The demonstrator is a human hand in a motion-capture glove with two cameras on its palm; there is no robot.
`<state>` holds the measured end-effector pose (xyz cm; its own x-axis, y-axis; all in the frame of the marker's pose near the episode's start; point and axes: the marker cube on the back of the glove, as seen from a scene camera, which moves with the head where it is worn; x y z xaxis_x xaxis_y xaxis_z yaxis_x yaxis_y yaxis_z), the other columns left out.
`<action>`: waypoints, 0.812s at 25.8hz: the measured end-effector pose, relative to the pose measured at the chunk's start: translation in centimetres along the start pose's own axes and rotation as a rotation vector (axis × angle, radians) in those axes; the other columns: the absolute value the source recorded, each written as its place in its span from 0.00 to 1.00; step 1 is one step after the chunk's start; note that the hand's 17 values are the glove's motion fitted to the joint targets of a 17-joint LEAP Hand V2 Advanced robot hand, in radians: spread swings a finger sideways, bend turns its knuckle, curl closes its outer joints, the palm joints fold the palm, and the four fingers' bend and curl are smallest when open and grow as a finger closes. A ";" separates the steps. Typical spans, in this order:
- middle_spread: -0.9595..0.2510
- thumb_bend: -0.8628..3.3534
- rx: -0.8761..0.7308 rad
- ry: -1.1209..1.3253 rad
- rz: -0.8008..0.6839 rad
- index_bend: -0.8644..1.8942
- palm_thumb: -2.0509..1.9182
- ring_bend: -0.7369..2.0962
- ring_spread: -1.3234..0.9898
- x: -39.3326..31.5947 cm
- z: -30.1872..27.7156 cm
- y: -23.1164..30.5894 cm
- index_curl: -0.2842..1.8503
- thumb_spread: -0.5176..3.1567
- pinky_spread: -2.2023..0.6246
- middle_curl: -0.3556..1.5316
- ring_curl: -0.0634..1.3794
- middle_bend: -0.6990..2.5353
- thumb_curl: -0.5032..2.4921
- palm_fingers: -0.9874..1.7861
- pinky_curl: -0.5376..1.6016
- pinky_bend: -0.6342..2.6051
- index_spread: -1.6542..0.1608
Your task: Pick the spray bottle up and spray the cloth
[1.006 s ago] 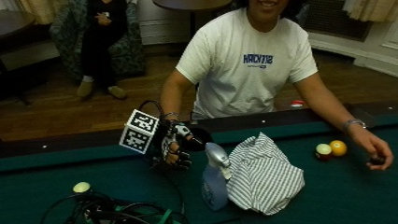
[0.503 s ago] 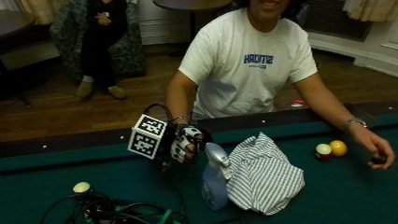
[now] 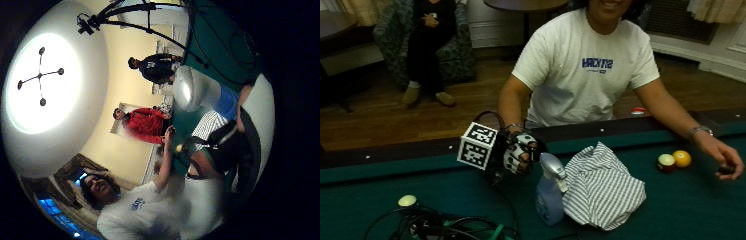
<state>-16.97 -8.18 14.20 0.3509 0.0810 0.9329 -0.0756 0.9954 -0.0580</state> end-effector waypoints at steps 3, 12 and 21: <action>0.59 0.21 0.013 0.033 0.007 0.63 0.78 0.63 0.48 0.3 -0.3 0.3 0.43 0.27 0.74 0.58 0.50 0.50 0.38 0.80 0.59 0.48 0.76; 0.61 0.19 -0.001 0.097 -0.001 0.46 0.72 0.59 0.48 0.3 0.9 0.3 0.38 0.36 0.70 0.54 0.46 0.44 0.35 0.66 0.55 0.43 0.76; 0.65 0.19 0.006 0.032 -0.004 0.35 0.71 0.50 0.50 -0.2 4.6 -2.0 0.32 0.38 0.77 0.46 0.37 0.35 0.33 0.46 0.48 0.36 0.72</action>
<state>-21.14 -10.45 15.75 0.3810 0.0784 0.9212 -0.0799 0.9955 -0.0517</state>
